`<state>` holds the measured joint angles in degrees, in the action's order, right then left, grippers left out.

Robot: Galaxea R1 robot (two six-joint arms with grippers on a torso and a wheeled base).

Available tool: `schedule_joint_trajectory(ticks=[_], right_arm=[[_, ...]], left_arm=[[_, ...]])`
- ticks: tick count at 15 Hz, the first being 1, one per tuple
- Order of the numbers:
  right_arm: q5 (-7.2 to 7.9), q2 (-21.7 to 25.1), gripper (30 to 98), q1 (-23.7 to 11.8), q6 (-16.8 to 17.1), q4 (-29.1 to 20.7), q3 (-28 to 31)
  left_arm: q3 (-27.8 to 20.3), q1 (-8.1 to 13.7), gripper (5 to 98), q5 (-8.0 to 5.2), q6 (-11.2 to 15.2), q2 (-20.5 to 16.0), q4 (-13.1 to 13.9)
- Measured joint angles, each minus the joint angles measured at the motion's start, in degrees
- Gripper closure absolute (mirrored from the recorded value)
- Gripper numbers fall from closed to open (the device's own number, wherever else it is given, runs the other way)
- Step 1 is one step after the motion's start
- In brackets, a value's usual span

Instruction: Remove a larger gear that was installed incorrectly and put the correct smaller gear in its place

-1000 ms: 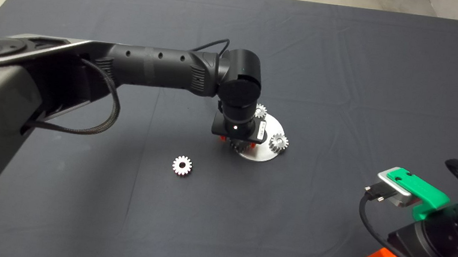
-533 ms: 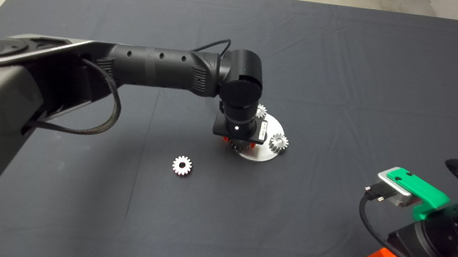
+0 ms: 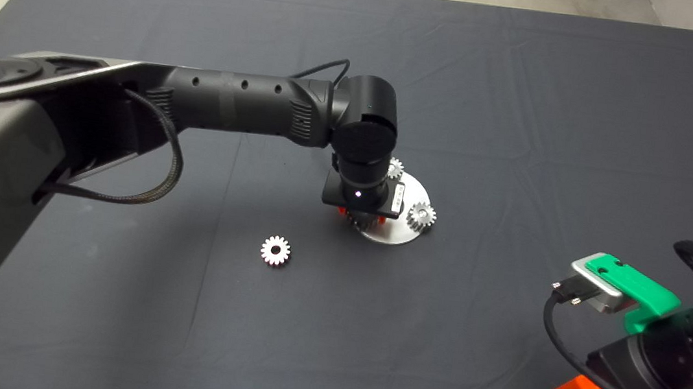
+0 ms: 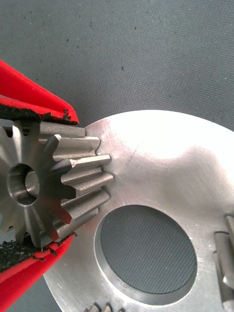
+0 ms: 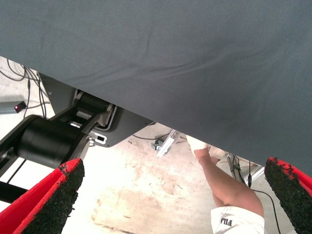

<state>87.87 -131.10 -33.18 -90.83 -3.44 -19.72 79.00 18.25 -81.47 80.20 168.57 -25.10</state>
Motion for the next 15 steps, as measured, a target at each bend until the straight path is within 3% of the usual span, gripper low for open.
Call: schedule_joint_trajectory(ticks=[11,13,15], right_arm=[[0.0,0.0,30.8,0.0,0.01,0.0,0.0],[-0.02,0.0,30.8,0.0,0.01,0.0,0.0],[0.0,0.0,30.8,0.0,0.01,0.0,0.0]], left_arm=[[-0.37,0.16,58.0,-0.57,0.5,-0.02,-0.09],[-0.47,1.23,58.0,-1.38,1.44,-0.02,0.35],[-0.8,3.73,58.0,-2.6,1.57,-0.11,1.31]])
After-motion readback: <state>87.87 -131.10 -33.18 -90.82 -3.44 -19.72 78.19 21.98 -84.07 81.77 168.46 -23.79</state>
